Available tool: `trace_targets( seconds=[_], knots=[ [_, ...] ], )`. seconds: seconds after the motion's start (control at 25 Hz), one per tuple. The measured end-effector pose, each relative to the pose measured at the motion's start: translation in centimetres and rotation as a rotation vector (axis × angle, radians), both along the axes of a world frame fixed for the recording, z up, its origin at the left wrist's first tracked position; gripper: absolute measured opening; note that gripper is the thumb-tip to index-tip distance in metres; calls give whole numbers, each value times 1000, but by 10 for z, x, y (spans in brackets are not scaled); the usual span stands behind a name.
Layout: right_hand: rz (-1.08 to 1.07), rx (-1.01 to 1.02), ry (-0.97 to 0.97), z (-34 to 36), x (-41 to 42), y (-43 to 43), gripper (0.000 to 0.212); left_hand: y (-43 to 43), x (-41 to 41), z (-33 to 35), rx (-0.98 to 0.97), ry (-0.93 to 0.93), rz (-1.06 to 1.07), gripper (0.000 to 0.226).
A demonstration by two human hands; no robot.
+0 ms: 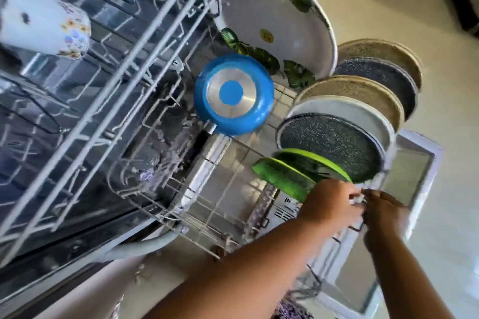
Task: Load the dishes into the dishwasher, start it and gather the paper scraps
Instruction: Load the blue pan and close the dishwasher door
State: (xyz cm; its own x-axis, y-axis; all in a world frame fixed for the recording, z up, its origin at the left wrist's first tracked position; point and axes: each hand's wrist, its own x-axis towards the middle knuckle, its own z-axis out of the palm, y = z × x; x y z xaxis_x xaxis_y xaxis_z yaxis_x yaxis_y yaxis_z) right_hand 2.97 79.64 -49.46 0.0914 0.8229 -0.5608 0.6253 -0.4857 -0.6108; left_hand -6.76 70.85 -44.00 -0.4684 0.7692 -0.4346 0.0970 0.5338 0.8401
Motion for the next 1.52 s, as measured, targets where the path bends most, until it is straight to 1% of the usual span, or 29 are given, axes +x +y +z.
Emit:
trace_targets(
  seconds=[0.12, 0.16, 0.28, 0.4, 0.44, 0.52, 0.56, 0.64, 0.68, 0.72, 0.76, 0.8, 0.88, 0.92, 1.0, 1.04, 1.12, 1.24, 1.36, 1.44, 1.52],
  knots=[
    [93, -39, 54, 7, -41, -16, 18, -8, -9, -9, -60, 106, 46, 41],
    [137, -59, 83, 8, -54, -21, 17, -12, -11, -12, -69, 120, 78, 42],
    [318, -125, 186, 16, -89, -36, 16, -22, -21, -17, -91, 108, 246, 33],
    [507, -175, 240, 20, -129, -50, 28, -34, -49, -20, -108, 175, 414, 33],
    [542, -193, 246, 20, -143, -55, 30, -40, -61, -21, -132, 203, 450, 30],
    [585, -214, 282, 19, -168, -68, 30, -51, -86, -22, -134, 196, 552, 24],
    [631, -199, 296, 21, -179, -75, 28, -57, -98, -24, -128, 207, 602, 22],
    [791, -152, 283, 26, -199, -90, 15, -72, -119, -25, -203, 301, 644, 19],
    [874, -150, 262, 29, -209, -96, 13, -79, -129, -25, -235, 351, 668, 18],
    [944, -187, 273, 31, -219, -101, 18, -86, -140, -25, -248, 389, 691, 17],
    [999, -254, 325, 32, -228, -104, 24, -93, -152, -23, -256, 424, 707, 19],
    [1037, -329, 386, 34, -237, -108, 33, -99, -165, -23, -277, 459, 722, 21],
    [1110, -421, 429, 39, -251, -118, 52, -109, -192, -21, -349, 510, 761, 25],
    [1168, -432, 418, 43, -253, -122, 59, -112, -204, -22, -369, 511, 786, 26],
    [1259, -414, 375, 43, -255, -132, 66, -115, -218, -22, -347, 456, 817, 29],
    [1261, -409, 374, 42, -255, -136, 67, -116, -218, -23, -333, 433, 811, 29],
    [1214, -435, 421, 42, -245, -142, 71, -114, -209, -25, -335, 444, 802, 29],
    [1197, -444, 474, 36, -227, -145, 73, -112, -200, -25, -352, 476, 861, 30],
    [1257, -422, 435, 30, -207, -145, 67, -113, -199, -22, -371, 518, 845, 29],
    [1208, -417, 421, 27, -191, -140, 64, -114, -198, -21, -376, 556, 799, 28],
    [1116, -379, 394, 20, -175, -132, 63, -118, -195, -22, -399, 598, 758, 27]
  ],
)
